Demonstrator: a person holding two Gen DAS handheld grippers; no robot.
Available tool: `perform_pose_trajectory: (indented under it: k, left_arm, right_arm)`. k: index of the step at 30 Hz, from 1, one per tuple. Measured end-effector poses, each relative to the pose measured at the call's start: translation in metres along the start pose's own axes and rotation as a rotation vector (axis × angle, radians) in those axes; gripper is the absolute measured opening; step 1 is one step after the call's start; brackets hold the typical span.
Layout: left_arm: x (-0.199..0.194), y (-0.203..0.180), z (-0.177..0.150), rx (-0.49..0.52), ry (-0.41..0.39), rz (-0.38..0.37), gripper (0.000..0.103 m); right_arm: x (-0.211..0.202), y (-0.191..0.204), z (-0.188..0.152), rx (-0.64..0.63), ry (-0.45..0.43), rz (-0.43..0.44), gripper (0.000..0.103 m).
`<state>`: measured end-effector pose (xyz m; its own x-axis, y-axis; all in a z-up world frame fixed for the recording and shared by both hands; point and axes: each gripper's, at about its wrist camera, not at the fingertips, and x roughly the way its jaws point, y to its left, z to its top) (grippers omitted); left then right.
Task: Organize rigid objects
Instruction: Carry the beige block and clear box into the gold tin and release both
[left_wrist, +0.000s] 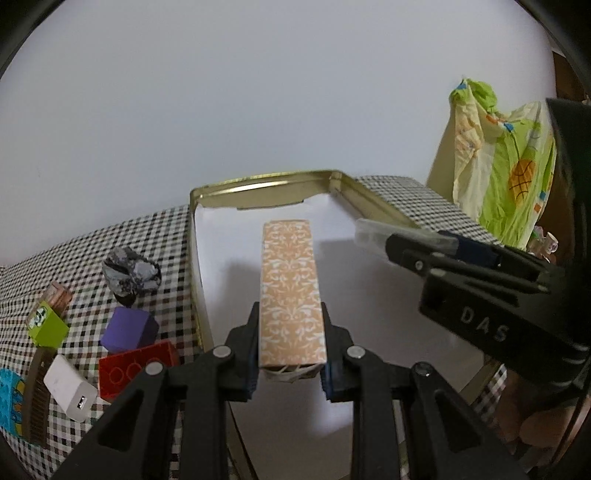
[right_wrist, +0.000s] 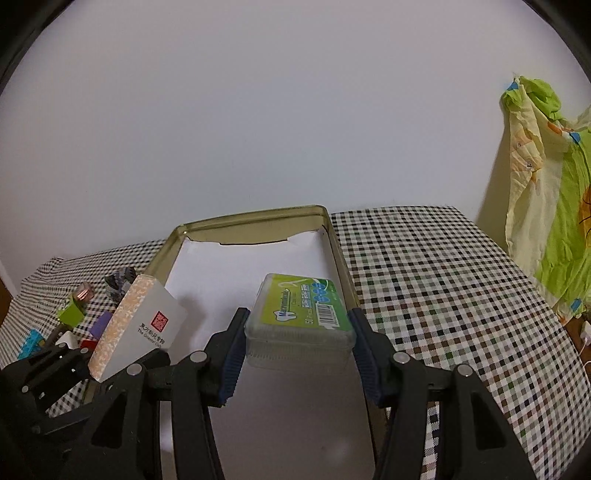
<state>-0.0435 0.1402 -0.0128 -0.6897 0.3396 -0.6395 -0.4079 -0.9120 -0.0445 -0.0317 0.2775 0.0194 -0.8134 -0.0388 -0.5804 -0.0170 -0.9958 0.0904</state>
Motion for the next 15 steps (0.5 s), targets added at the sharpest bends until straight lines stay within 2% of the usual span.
perform_pose_trajectory:
  k: [5,6,7,8,9,10,11,13,15]
  left_arm:
    - [-0.002,0.003,-0.001,0.002,-0.006,0.011,0.026]
    - [-0.003,0.003,0.000,-0.003,-0.008,0.017,0.033]
    - [-0.006,0.004,0.000,0.000,-0.018,0.019,0.042]
    - [-0.009,0.005,0.000,0.000,-0.025,0.021,0.064]
    - [-0.015,0.005,0.000,0.005,-0.053,0.003,0.083]
    - [-0.020,0.004,0.000,0.009,-0.079,0.011,0.093]
    - [-0.027,0.005,-0.001,0.013,-0.114,0.044,0.103]
    - [-0.039,0.005,-0.002,0.044,-0.183,0.090,0.102]
    - [-0.045,0.006,-0.003,0.070,-0.213,0.107,0.102]
  right_arm:
    - [-0.002,-0.002,-0.001,0.034,-0.022,-0.002,0.057]
    - [-0.005,-0.002,0.000,0.038,-0.045,0.004,0.058]
    - [-0.010,-0.002,0.000,0.041,-0.076,0.006,0.064]
    - [-0.014,-0.003,0.001,0.045,-0.102,0.004,0.077]
    - [-0.019,-0.004,0.001,0.049,-0.137,-0.001,0.084]
    - [-0.026,-0.004,0.001,0.053,-0.185,-0.013,0.090]
    - [-0.031,-0.004,0.001,0.054,-0.209,-0.020,0.091]
    - [-0.039,-0.007,0.001,0.070,-0.253,-0.038,0.091]
    - [-0.040,-0.011,0.001,0.096,-0.278,-0.049,0.091]
